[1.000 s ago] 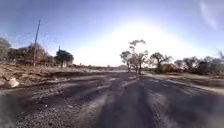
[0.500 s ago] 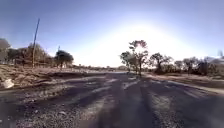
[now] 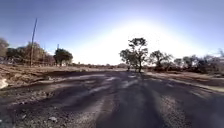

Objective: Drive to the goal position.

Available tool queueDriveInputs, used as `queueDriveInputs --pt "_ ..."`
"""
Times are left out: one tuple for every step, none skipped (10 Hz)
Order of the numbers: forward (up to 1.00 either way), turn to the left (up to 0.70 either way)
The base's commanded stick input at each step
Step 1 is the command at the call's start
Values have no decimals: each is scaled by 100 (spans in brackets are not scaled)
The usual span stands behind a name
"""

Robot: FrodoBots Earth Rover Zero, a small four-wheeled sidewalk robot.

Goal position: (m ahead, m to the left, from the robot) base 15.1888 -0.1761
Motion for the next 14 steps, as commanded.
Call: queueDriveInputs --pt "50 0" --pt "50 0" --pt "50 0" --pt "50 0" --pt "50 0" --pt "50 0" --pt "50 0" --pt "50 0" --pt "50 0" --pt "50 0" --pt "50 0" --pt "50 0" --pt "50 0" --pt "50 0"
